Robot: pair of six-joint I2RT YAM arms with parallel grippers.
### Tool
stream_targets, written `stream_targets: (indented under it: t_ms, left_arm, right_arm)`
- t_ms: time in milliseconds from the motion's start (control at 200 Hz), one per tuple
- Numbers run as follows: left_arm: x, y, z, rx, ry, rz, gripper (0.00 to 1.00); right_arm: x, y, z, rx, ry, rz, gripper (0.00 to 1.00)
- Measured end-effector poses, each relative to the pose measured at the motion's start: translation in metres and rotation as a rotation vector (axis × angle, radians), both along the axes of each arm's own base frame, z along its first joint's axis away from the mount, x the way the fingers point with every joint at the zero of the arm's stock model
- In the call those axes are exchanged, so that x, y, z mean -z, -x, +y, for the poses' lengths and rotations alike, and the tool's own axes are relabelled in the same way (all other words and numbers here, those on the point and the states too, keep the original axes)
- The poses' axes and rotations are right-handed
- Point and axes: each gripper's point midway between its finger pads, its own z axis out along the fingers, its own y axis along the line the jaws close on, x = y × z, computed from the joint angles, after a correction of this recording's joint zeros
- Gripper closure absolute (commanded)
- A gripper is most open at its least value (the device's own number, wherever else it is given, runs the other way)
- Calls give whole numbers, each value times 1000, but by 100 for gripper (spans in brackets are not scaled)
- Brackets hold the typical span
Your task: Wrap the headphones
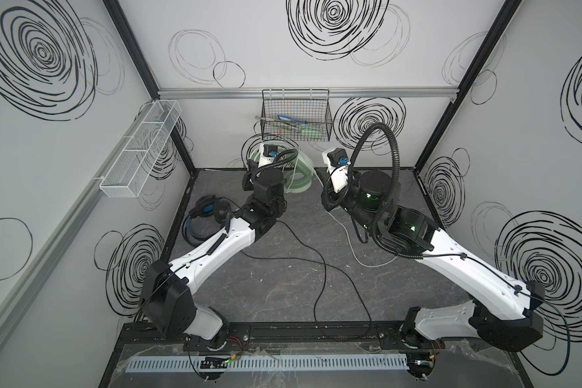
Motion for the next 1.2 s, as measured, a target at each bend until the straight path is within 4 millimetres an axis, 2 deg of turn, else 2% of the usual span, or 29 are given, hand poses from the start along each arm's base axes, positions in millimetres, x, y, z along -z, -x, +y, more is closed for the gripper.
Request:
stream_targets:
  t_ms: [105,210,385,525,755,901,1011,1201]
  left_arm:
    - [-12,-8,-6,2,19,-24,100]
    - [-27,-7,-6,8,65,-57,100]
    - [-45,-5,-10,52,150,-96,100]
    - [-47,-2,-18,136,266,-76,100]
    - [-49,6,-29,279,529,-46,100]
    - [-49,12,-36,319,617,-27,100]
    - [-43,12,-36,318,628,-4,100]
    - [-31,13,-36,324,630,54,100]
  right_arm:
    - [-1,1,0,-12,-22,11,100]
    - [-2,1,-3,-15,-43,17,100]
    - [-4,0,-19,-25,-113,31,100]
    - [-3,5,-22,-72,-170,37,100]
    - [1,13,-12,-159,-206,29,99]
    - [5,12,-9,-177,-221,25,96]
    - [17,10,-9,-184,-233,42,94]
    - [49,2,-8,-196,-268,118,91]
